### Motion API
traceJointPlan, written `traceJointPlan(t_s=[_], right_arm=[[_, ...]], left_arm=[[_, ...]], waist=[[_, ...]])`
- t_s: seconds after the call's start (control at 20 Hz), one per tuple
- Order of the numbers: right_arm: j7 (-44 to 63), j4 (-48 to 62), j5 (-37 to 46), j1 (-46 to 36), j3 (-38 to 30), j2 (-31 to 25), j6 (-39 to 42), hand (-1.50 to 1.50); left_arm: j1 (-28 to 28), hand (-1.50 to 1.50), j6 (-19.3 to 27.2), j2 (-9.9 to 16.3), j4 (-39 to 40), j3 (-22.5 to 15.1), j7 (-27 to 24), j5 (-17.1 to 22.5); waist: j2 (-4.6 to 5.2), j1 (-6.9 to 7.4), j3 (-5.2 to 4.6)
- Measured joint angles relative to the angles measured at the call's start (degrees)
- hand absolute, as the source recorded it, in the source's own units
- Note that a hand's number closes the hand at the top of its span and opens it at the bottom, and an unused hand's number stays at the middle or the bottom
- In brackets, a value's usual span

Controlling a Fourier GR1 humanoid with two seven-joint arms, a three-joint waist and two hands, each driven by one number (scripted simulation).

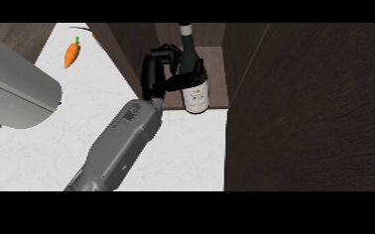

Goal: Pick up the wine, place it into the cabinet and close the cabinet

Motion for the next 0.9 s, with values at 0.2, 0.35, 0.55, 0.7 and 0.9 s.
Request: traceJointPlan(t_s=[0.2, 0.35, 0.55, 0.7, 0.9], right_arm=[[-1.5, 0.2, 0.0, 1.3, 0.2, 0.4, 0.7, -1.50], [-1.4, 0.4, -0.1, 0.9, -0.1, 0.2, 0.9, -1.50], [-2.3, 0.4, 0.0, 1.3, 1.0, 0.7, 1.0, -1.50], [-2.1, 0.5, 0.0, 1.1, 1.4, 0.7, 0.9, -1.50], [-2.0, 0.2, -0.2, 1.8, 0.9, 0.0, 1.6, -1.50]], left_arm=[[-3.8, 1.50, -0.7, -0.1, 5.1, 2.0, -0.3, 0.7], [-5.7, 1.50, -0.9, -0.2, 8.9, 3.1, -2.7, 1.0], [-8.6, 1.50, 0.0, -0.2, 13.0, 4.1, -6.3, 0.5], [-11.9, 1.50, 0.5, -0.2, 17.5, 5.9, -8.7, 0.9], [-13.9, 1.50, 0.0, 0.0, 21.7, 8.3, -11.7, 0.9]], waist=[[0.04, -0.03, 0.00], [0.10, -0.19, 0.00], [0.14, -0.38, -0.01], [0.28, -0.69, -0.02], [0.30, -0.77, -0.02]])
